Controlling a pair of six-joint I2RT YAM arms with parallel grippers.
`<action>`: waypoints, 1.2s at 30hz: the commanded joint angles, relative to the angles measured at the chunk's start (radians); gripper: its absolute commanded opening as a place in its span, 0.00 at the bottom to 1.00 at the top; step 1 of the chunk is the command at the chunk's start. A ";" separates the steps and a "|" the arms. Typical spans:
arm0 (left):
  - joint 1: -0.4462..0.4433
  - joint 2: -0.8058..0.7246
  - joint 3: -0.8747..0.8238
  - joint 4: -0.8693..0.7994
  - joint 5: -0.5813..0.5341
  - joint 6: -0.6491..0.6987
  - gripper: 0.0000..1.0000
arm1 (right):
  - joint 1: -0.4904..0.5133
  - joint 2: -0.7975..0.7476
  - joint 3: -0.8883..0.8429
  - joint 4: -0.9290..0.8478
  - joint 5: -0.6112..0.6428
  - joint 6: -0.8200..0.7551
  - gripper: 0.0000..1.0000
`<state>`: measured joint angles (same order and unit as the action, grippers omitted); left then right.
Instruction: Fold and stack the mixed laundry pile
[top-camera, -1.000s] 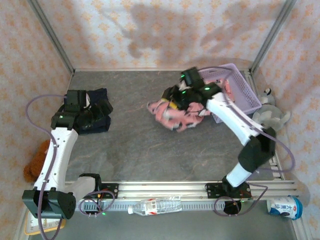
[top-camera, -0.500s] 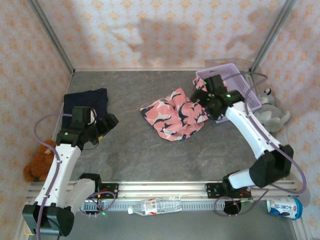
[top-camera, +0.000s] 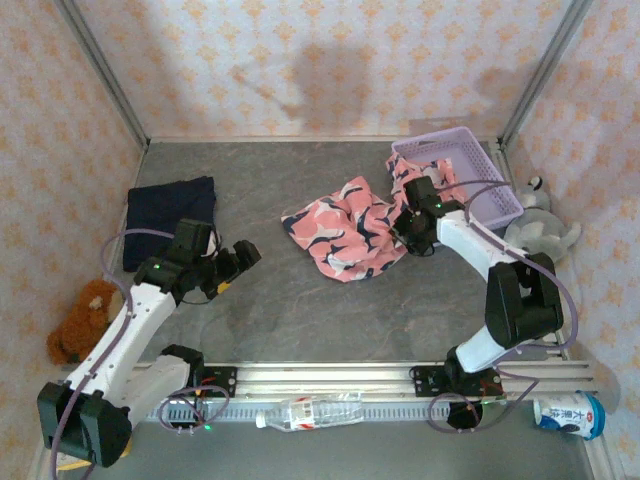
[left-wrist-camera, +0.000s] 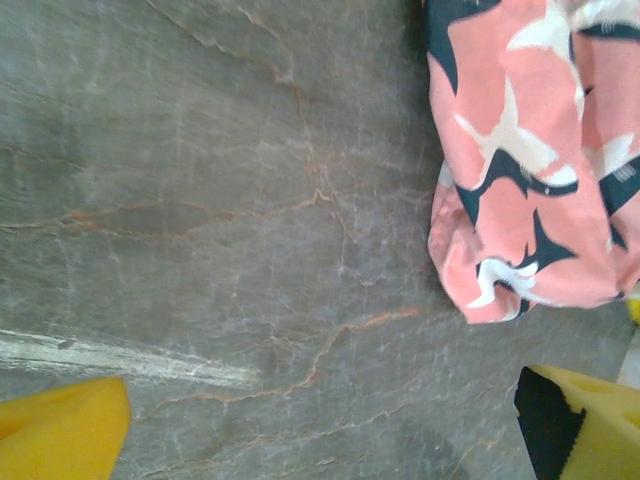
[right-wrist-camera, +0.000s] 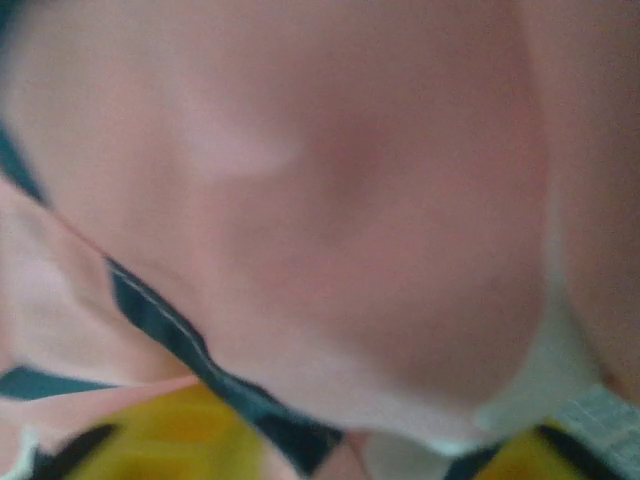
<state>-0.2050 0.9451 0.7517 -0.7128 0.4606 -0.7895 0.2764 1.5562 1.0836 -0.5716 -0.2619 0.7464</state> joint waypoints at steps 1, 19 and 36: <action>-0.039 0.018 0.049 0.012 -0.047 -0.010 1.00 | 0.009 -0.087 0.128 0.040 0.062 -0.045 0.00; -0.048 0.041 0.165 -0.059 -0.152 0.075 1.00 | 0.286 -0.367 0.444 -0.235 0.005 0.038 0.00; -0.080 0.015 0.112 -0.012 -0.105 -0.002 1.00 | 0.207 0.324 0.624 -0.129 -0.107 -0.050 0.74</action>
<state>-0.2665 0.9928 0.9012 -0.7433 0.3378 -0.7525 0.4789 1.9923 1.7378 -0.7174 -0.3546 0.7063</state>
